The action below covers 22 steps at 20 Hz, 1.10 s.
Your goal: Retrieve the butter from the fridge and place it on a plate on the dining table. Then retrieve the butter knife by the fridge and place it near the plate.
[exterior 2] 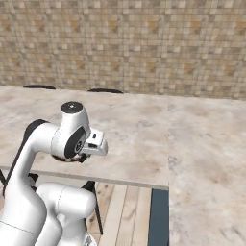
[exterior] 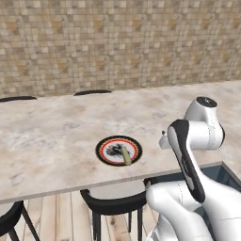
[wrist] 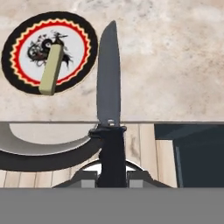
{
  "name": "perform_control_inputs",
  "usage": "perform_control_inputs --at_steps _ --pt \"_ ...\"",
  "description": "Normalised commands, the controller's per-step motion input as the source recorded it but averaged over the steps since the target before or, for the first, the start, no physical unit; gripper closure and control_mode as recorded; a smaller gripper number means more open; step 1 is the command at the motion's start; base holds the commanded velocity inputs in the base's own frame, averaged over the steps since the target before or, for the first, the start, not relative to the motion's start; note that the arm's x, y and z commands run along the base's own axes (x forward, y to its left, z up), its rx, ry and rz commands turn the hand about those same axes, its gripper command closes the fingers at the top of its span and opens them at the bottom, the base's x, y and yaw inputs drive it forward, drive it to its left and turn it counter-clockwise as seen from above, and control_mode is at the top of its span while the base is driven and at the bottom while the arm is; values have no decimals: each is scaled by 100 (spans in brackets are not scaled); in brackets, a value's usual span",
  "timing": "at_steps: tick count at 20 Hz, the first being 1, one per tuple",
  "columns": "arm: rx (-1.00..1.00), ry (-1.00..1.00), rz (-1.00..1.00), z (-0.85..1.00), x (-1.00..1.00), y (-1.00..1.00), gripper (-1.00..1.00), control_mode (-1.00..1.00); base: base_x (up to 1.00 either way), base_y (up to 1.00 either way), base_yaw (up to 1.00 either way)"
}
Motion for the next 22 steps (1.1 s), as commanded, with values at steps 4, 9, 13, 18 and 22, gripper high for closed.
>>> perform_control_inputs --at_steps 4,9,13,18,22 --pt "0 0 5 0 63 0 100 -100 0 0 0" --pt "0 0 1 -24 77 -18 100 -100 0 0 0" --pt "0 -5 4 -41 68 -21 100 -100 0 0 0" --pt "0 -7 2 -37 45 -7 100 -100 0 0 0" --pt "-1 -9 1 -21 19 0 100 -100 0 0 0"
